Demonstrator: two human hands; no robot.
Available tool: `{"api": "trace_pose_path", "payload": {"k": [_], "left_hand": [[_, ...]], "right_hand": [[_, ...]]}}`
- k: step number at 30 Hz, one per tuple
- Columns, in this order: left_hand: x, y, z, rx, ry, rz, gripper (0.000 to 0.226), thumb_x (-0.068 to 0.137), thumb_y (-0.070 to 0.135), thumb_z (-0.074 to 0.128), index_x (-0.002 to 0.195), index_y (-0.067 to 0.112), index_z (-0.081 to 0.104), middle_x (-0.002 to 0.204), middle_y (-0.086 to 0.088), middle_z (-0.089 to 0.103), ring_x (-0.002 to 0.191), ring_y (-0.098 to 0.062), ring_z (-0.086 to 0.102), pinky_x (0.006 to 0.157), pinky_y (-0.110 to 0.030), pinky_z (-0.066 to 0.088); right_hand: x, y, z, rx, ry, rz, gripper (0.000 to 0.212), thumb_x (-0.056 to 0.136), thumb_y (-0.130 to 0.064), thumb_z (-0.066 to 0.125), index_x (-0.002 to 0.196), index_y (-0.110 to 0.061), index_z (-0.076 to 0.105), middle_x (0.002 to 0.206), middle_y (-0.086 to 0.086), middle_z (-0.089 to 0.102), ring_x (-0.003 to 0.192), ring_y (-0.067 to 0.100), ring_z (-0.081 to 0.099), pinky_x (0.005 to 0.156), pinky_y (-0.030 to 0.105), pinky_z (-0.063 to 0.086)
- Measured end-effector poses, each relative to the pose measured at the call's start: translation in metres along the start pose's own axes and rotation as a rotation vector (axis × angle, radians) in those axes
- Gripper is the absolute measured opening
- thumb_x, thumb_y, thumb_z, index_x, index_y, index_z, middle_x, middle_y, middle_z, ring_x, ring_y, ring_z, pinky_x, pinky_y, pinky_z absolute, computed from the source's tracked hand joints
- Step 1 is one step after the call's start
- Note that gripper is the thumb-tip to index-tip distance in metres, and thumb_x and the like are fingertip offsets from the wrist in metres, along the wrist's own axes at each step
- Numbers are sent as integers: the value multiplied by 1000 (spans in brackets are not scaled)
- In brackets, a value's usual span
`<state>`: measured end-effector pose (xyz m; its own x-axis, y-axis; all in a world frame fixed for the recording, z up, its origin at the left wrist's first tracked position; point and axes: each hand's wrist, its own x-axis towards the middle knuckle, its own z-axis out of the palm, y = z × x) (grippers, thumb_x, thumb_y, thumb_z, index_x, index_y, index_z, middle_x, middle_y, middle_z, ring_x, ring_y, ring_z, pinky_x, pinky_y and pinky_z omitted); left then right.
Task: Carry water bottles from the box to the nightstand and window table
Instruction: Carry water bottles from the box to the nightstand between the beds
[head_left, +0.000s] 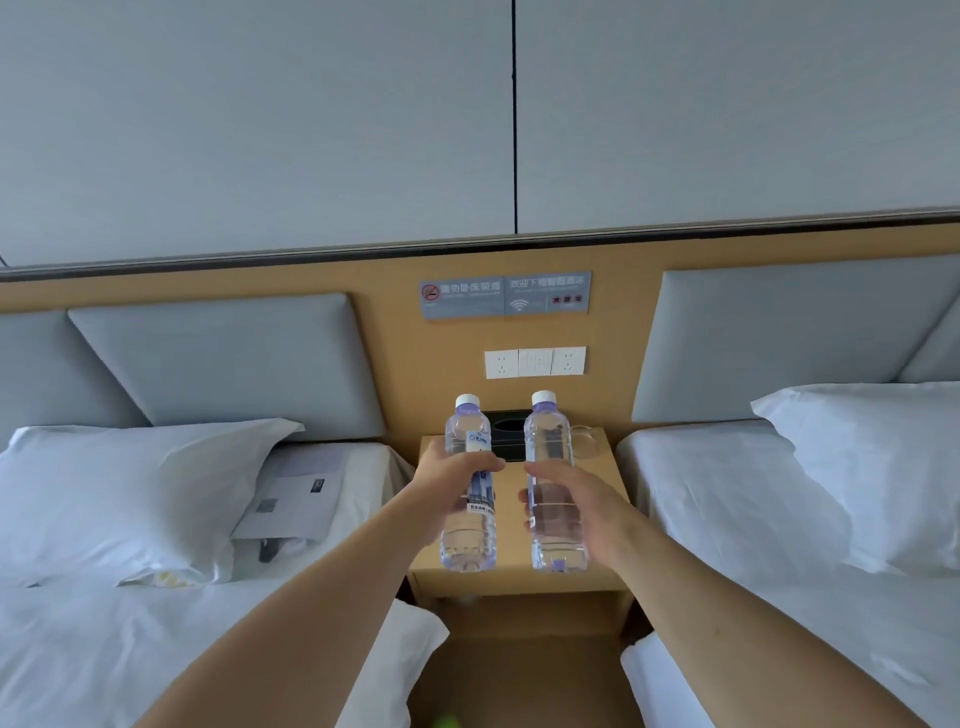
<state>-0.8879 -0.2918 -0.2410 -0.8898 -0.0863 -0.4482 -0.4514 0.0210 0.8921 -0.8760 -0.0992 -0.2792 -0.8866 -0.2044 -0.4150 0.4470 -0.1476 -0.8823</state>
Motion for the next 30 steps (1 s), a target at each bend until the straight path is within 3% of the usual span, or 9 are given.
{"api": "trace_pose_path", "payload": {"k": [3, 8, 11, 13, 16, 20, 22, 24, 30], "left_hand": [[50, 8, -1, -23, -17, -17, 60, 72, 13, 89, 120, 17, 52, 107, -20, 70, 84, -32, 72, 84, -53, 63], [143, 34, -6, -43, -91, -32, 62, 74, 26, 91, 122, 18, 52, 106, -19, 73, 77, -31, 73, 77, -50, 64], [193, 48, -8, -72, -132, -82, 59, 77, 51, 87, 118, 25, 53, 107, -17, 75, 82, -33, 76, 84, -56, 62], [224, 52, -10, -40, -139, -102, 53, 79, 57, 83, 113, 30, 54, 109, -13, 74, 91, -33, 76, 86, -55, 62], [264, 51, -13, -44, -122, -139, 45, 83, 50, 81, 112, 30, 55, 103, -9, 75, 84, -25, 76, 67, -39, 61], [303, 41, -16, 31, -142, -172, 50, 79, 36, 86, 117, 28, 55, 100, -10, 73, 79, -22, 74, 57, -34, 57], [319, 32, -16, 110, -174, -177, 54, 74, 30, 90, 115, 27, 56, 100, -10, 74, 80, -26, 76, 60, -38, 62], [333, 21, -16, 167, -169, -177, 55, 71, 23, 93, 114, 25, 58, 104, -10, 74, 89, -29, 76, 74, -43, 64], [361, -8, 1, 440, -169, -73, 63, 73, 13, 88, 124, 24, 54, 113, 0, 64, 103, -21, 63, 80, -33, 52]], "right_hand": [[45, -10, -9, 23, 36, -1, 83, 57, -48, 96, 126, -16, 63, 105, 16, 78, 89, 34, 77, 75, 42, 62], [124, -40, -11, 43, 105, 31, 95, 38, -50, 101, 118, -10, 71, 94, 12, 76, 82, 29, 73, 74, 42, 62], [167, -58, -6, 51, 167, 60, 77, 52, -55, 93, 115, -15, 72, 103, 14, 79, 91, 33, 73, 82, 45, 61], [194, -66, -3, 75, 211, 84, 64, 63, -45, 90, 116, -15, 70, 100, 15, 78, 83, 30, 73, 75, 41, 61], [230, -67, -1, 130, 241, 132, 54, 72, -21, 90, 119, -8, 65, 96, 16, 73, 75, 26, 68, 66, 37, 60], [268, -53, -13, 91, 274, 216, 59, 75, 3, 83, 127, -7, 57, 106, 19, 67, 92, 34, 67, 78, 44, 57], [283, -47, -22, -9, 266, 259, 55, 75, 7, 80, 124, -7, 62, 114, 19, 70, 103, 36, 68, 88, 46, 55], [298, -40, -30, -90, 261, 290, 52, 73, 12, 79, 118, -9, 65, 114, 18, 72, 104, 32, 69, 87, 42, 55], [342, -13, -50, -234, 303, 313, 68, 68, 19, 75, 121, -18, 55, 115, 7, 68, 112, 26, 64, 93, 42, 55]]}}
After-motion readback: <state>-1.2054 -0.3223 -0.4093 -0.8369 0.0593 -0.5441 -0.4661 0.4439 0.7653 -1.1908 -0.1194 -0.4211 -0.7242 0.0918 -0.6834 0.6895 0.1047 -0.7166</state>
